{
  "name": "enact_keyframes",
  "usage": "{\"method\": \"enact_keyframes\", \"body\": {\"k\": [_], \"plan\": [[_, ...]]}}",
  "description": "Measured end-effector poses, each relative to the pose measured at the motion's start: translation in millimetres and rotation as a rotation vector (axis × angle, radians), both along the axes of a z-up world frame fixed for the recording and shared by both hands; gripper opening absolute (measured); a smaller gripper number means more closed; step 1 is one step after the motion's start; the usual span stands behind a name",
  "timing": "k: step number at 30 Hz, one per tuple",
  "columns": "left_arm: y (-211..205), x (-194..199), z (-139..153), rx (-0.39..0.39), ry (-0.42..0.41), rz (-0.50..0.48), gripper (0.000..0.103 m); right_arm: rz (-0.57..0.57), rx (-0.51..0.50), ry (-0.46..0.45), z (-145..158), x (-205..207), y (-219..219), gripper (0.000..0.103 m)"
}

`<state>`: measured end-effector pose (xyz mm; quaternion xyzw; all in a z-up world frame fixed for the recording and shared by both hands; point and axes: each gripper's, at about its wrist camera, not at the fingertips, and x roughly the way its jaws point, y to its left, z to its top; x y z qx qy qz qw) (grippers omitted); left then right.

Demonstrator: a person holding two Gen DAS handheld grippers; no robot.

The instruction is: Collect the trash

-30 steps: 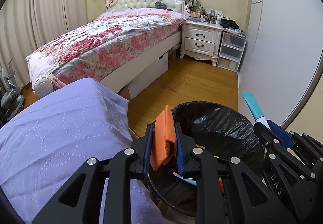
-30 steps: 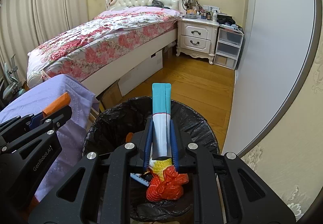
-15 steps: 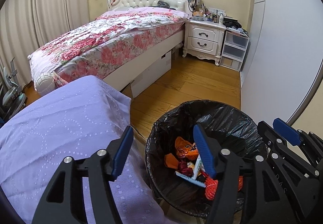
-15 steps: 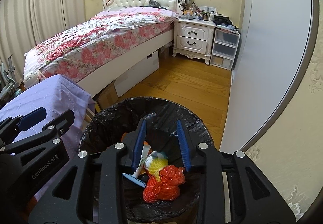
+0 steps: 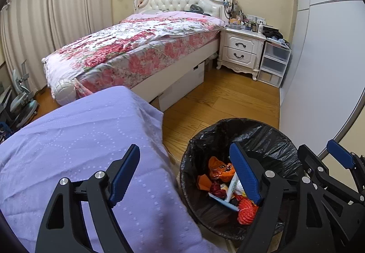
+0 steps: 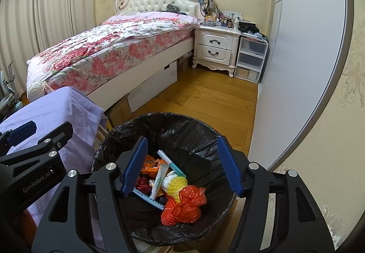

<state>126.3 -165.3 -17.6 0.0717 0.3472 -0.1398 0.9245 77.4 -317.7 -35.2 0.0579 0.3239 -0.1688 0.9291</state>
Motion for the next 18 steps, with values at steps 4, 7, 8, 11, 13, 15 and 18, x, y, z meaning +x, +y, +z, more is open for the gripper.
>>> {"method": "enact_keyframes", "body": {"k": [4,7,8,11,13,15,18], "plan": [[10.9,-9.7,4.7,0.014,-0.023,0.006,0.079,0.014,0.013,-0.007,3.2,-6.9,5.5,0.071],[23.0,-16.8,9.2,-0.004,-0.022,0.018,0.079,0.025,0.017,-0.007,5.1,-11.6,11.9,0.072],[27.2,-19.2,10.6,-0.01,-0.023,0.024,0.079,0.03,0.02,-0.005,5.6,-13.4,14.7,0.073],[41.1,-30.1,16.6,-0.021,-0.037,0.044,0.081,0.043,0.026,-0.006,8.6,-21.6,22.6,0.075],[50.3,-38.4,20.2,-0.025,-0.047,0.056,0.081,0.049,0.021,-0.013,12.2,-29.2,28.5,0.077],[59.5,-46.6,23.4,-0.025,-0.054,0.069,0.081,0.057,0.016,-0.022,15.6,-34.6,34.3,0.078],[72.9,-59.8,27.5,-0.025,-0.066,0.092,0.082,0.074,0.0,-0.038,21.4,-46.4,45.9,0.08]]}}
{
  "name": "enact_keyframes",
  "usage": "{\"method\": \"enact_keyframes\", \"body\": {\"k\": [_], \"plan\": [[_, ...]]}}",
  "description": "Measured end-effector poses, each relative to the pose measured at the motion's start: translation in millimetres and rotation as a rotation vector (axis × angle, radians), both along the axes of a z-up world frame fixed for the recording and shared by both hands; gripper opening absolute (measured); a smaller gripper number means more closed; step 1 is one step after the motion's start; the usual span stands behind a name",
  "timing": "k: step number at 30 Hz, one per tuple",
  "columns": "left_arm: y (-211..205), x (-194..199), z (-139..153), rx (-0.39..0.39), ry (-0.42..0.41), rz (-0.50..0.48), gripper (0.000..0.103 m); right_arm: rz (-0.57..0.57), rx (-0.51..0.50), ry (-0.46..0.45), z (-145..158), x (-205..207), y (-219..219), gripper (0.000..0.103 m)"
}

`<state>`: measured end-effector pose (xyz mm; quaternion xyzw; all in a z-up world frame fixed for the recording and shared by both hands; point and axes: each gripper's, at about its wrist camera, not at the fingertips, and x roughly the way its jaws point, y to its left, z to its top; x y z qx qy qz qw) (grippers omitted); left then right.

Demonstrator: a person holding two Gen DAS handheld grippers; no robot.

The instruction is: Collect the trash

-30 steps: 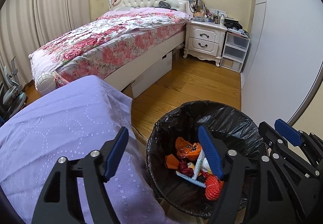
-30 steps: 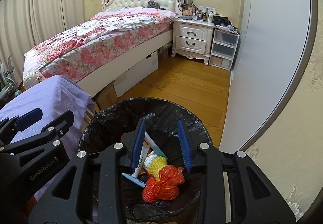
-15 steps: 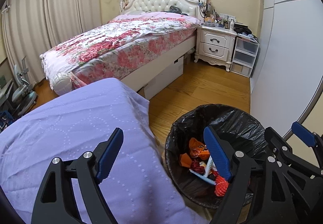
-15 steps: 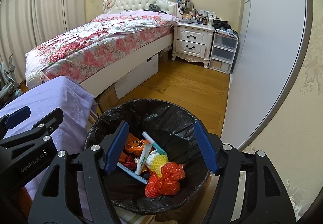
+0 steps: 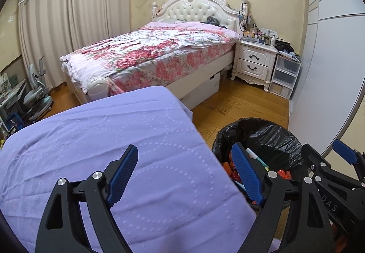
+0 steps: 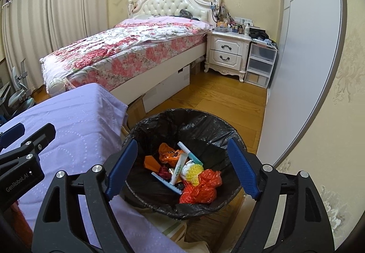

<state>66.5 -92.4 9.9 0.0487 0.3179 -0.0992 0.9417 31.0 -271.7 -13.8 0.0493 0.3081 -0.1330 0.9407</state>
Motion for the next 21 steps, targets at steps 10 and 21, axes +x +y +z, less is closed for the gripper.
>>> {"method": "enact_keyframes", "body": {"k": [10,21], "plan": [[39.1,-41.6,13.5,-0.015,-0.029,0.06,0.083,0.056,-0.012,-0.049,21.3,-35.1,29.9,0.082],[65.1,-80.4,32.1,-0.032,-0.084,0.102,0.084,0.121,-0.041,-0.075,31.6,-69.5,59.6,0.082]]}}
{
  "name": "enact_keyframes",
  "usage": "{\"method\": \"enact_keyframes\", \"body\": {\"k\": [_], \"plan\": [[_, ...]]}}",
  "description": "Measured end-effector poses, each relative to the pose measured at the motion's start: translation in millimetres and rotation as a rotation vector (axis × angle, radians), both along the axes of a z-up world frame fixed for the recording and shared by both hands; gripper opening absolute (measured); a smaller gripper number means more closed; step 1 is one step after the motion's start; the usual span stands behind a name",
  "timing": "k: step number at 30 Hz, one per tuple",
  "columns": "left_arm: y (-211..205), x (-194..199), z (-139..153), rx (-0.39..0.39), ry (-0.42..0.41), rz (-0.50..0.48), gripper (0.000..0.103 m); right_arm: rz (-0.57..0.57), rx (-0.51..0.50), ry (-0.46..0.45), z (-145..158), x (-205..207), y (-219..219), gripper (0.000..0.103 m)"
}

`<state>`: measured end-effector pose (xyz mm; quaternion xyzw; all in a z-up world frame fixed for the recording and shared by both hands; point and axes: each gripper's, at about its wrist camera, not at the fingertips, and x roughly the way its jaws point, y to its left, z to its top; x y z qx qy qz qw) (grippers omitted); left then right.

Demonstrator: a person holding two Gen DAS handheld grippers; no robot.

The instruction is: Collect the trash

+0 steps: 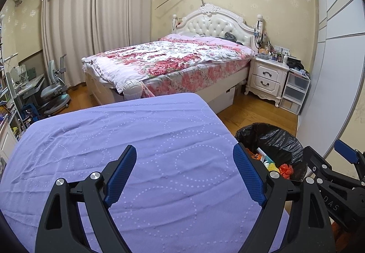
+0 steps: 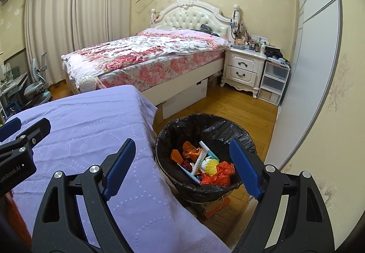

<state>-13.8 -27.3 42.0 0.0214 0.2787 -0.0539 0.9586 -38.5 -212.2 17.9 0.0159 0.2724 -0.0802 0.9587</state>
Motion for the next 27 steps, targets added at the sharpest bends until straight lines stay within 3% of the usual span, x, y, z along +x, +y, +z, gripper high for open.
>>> {"method": "enact_keyframes", "body": {"k": [27], "plan": [[21.7,-29.0,8.9,-0.025,-0.033,0.029,0.084,0.037,-0.02,-0.067,20.2,-31.2,15.0,0.083]]}}
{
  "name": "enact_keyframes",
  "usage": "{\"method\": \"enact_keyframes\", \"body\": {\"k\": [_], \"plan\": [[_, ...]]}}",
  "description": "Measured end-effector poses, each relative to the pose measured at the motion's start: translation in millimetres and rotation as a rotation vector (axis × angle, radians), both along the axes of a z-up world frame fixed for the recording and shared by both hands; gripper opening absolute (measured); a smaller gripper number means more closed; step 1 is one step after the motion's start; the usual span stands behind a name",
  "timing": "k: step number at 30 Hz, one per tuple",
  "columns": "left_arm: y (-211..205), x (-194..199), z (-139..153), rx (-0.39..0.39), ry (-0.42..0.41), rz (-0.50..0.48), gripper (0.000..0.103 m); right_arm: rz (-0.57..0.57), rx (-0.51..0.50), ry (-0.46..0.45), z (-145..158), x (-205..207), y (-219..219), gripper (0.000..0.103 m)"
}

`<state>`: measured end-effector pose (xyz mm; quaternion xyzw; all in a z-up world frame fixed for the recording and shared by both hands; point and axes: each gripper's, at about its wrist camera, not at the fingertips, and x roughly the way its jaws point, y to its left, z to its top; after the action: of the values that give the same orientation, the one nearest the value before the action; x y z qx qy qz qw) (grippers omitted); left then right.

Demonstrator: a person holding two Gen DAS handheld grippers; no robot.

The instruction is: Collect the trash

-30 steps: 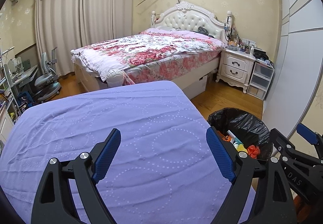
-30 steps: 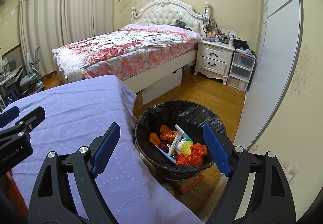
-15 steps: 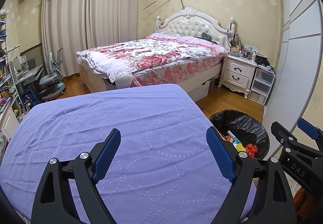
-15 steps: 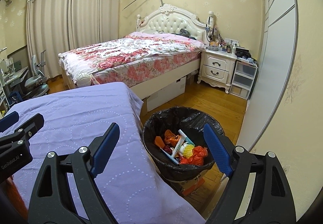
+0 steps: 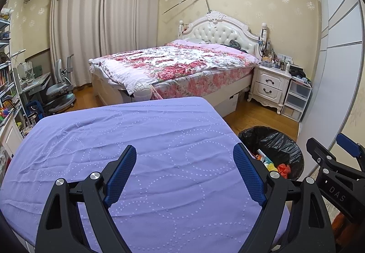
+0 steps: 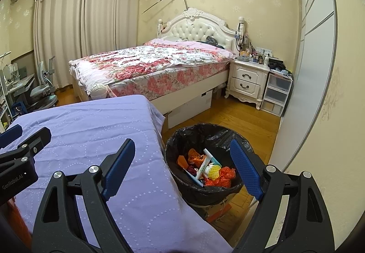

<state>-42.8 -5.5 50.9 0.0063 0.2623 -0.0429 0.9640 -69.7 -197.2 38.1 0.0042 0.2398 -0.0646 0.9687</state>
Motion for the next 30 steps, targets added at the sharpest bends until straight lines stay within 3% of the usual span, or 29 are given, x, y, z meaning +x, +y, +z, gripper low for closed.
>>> {"method": "enact_keyframes", "body": {"k": [30], "plan": [[0.4,-6.9,7.7,-0.004,-0.013,0.0,0.084,0.001,0.0,-0.011,3.0,-4.0,1.1,0.083]]}}
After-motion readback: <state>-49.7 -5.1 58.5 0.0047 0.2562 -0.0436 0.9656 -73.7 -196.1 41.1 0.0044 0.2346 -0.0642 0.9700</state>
